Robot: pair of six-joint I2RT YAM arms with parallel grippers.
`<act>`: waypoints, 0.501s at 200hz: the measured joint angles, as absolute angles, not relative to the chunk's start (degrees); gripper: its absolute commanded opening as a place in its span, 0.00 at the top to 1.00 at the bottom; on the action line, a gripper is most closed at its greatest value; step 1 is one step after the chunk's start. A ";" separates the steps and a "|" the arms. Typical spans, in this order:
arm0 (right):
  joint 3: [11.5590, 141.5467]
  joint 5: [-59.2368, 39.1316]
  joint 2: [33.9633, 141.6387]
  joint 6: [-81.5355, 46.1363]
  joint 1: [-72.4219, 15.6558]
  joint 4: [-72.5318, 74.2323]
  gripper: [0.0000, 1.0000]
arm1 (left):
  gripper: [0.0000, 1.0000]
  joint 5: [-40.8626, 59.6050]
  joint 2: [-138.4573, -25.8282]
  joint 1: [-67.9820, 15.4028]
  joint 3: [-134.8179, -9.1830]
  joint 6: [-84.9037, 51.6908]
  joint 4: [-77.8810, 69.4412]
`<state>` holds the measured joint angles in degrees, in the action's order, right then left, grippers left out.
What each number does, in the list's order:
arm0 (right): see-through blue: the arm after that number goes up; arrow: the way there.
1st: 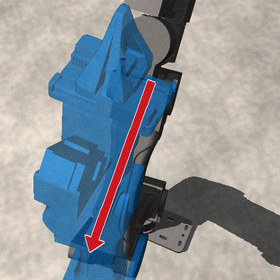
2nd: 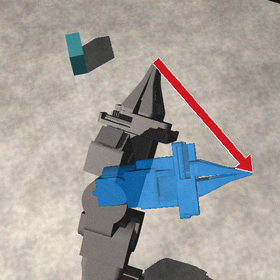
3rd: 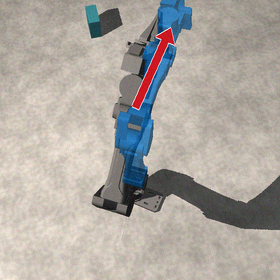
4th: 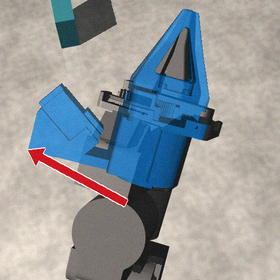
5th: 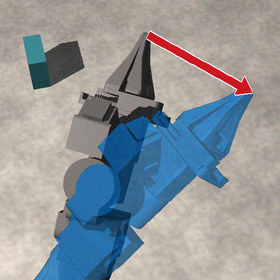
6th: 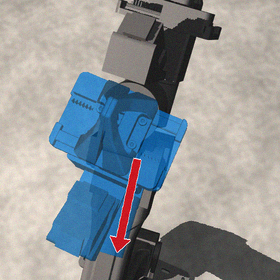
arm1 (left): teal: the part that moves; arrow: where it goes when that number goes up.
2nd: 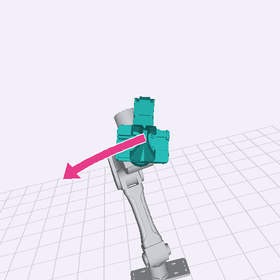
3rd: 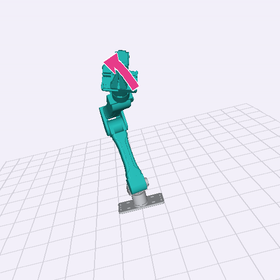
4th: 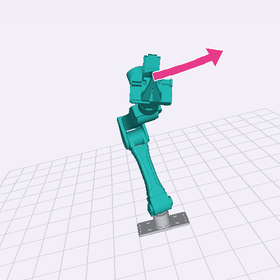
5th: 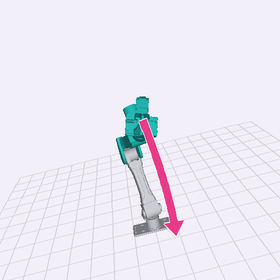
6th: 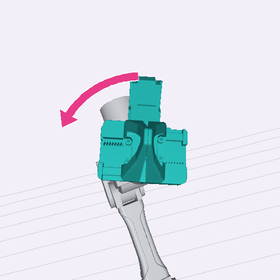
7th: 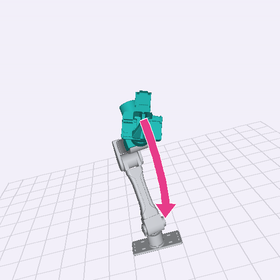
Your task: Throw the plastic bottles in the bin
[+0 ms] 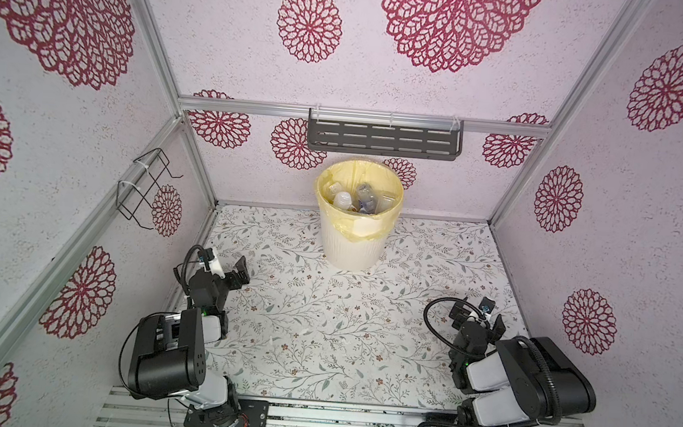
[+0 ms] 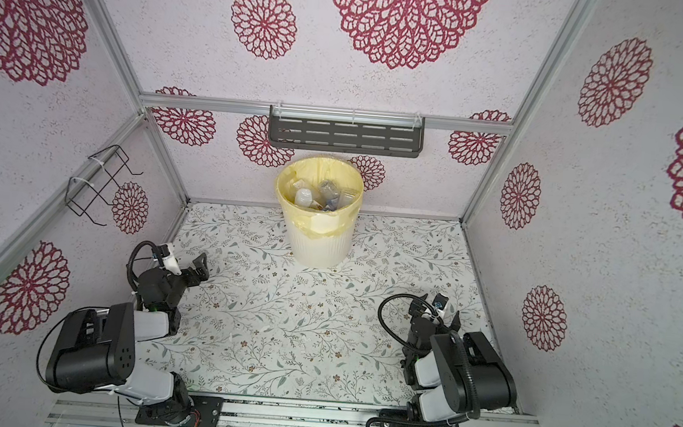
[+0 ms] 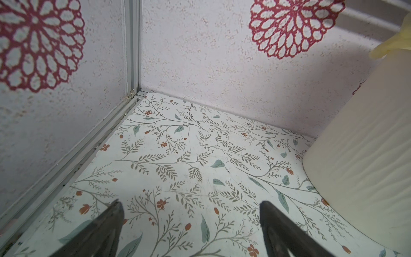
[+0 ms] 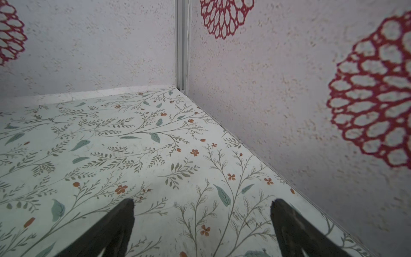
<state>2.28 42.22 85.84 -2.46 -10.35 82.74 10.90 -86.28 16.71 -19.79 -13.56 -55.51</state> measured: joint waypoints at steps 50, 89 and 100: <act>2.72 34.20 86.04 -1.23 -7.92 85.43 0.01 | 0.03 8.58 -89.06 14.50 -19.77 -11.99 -57.52; 12.91 22.00 89.23 -0.60 -4.16 74.22 0.01 | 0.03 6.31 -89.08 13.85 -19.88 -11.92 -57.82; 14.41 19.31 89.08 -0.82 -2.66 72.58 0.01 | 0.03 6.98 -89.08 14.04 -19.88 -11.75 -57.89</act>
